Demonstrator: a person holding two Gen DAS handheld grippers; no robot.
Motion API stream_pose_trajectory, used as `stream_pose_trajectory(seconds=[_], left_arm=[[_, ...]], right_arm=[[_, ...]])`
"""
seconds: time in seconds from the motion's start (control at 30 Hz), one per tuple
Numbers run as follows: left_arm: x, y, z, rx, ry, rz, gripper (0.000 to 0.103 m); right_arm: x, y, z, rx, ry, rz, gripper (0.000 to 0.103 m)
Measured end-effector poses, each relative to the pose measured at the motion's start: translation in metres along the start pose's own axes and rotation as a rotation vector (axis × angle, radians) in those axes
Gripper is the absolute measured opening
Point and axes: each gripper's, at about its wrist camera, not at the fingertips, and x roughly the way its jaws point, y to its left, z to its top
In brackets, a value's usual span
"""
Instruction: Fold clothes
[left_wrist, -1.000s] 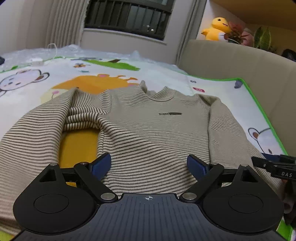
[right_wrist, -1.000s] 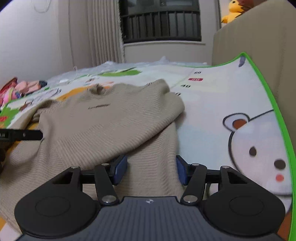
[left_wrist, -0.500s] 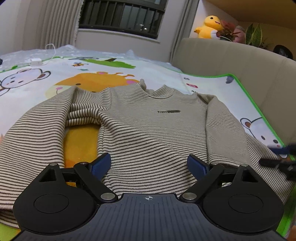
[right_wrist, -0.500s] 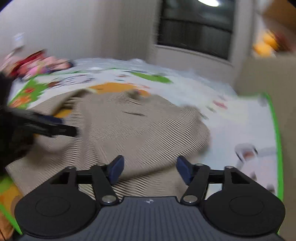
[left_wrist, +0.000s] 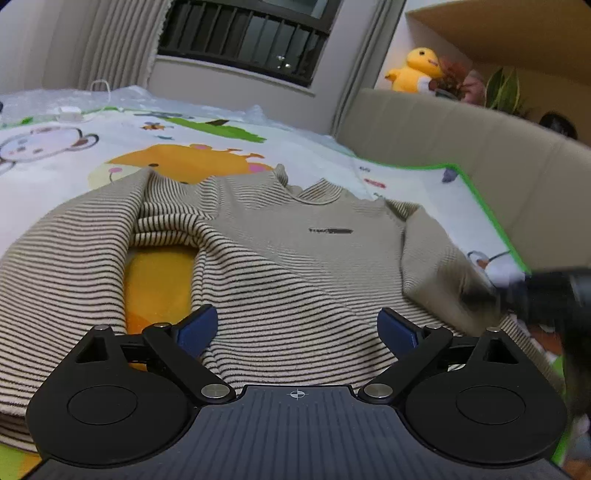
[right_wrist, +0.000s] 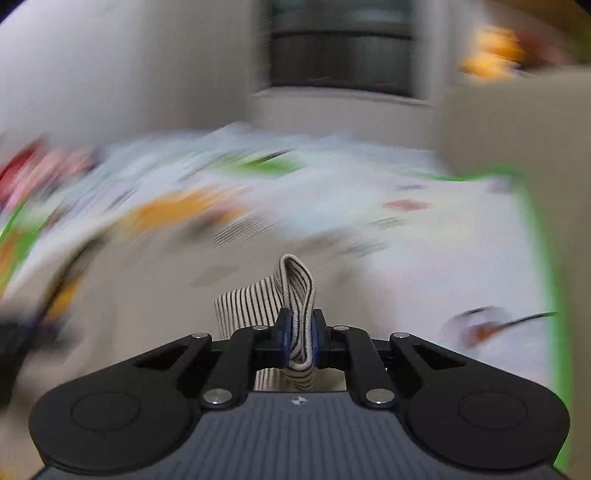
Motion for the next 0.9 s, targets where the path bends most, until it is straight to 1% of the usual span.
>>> stream_pose_trajectory(seconds=[0.03, 0.07, 0.13, 0.2, 0.23, 0.33, 0.43, 0.57, 0.63, 0.7, 0.83, 0.9], left_arm=[[-0.001, 0.003, 0.001, -0.017, -0.004, -0.015, 0.098], [-0.001, 0.005, 0.001, -0.031, -0.007, -0.026, 0.098], [-0.001, 0.007, 0.0, -0.042, -0.011, -0.038, 0.099], [0.0, 0.007, 0.0, -0.041, -0.014, -0.041, 0.1], [0.0, 0.007, 0.0, -0.041, -0.016, -0.043, 0.1], [0.0, 0.008, -0.001, -0.047, -0.02, -0.054, 0.102], [0.0, 0.01, -0.002, -0.056, -0.024, -0.066, 0.102], [-0.002, 0.012, -0.004, -0.065, -0.029, -0.077, 0.102], [-0.002, 0.013, -0.004, -0.072, -0.033, -0.085, 0.103], [-0.002, 0.015, -0.004, -0.082, -0.036, -0.096, 0.103], [-0.003, 0.017, -0.004, -0.093, -0.042, -0.107, 0.103], [-0.003, 0.017, -0.005, -0.095, -0.044, -0.11, 0.103]], right_arm=[[-0.001, -0.025, 0.016, 0.06, -0.026, -0.057, 0.01], [-0.002, -0.05, 0.032, 0.118, -0.052, -0.113, 0.006], [-0.008, -0.08, 0.06, 0.146, -0.108, -0.213, 0.006], [-0.014, -0.089, 0.083, 0.119, -0.153, -0.272, 0.006], [-0.016, -0.09, 0.093, 0.104, -0.172, -0.286, 0.006], [-0.019, -0.08, 0.112, 0.073, -0.213, -0.282, 0.006], [-0.018, -0.066, 0.124, 0.075, -0.237, -0.242, 0.005], [-0.017, -0.046, 0.148, 0.059, -0.279, -0.216, 0.003], [-0.019, -0.033, 0.16, 0.048, -0.299, -0.183, 0.0], [-0.023, -0.017, 0.168, 0.025, -0.314, -0.143, 0.0], [-0.02, 0.024, 0.167, -0.029, -0.307, -0.034, 0.0], [-0.014, 0.042, 0.164, -0.065, -0.293, -0.006, 0.0]])
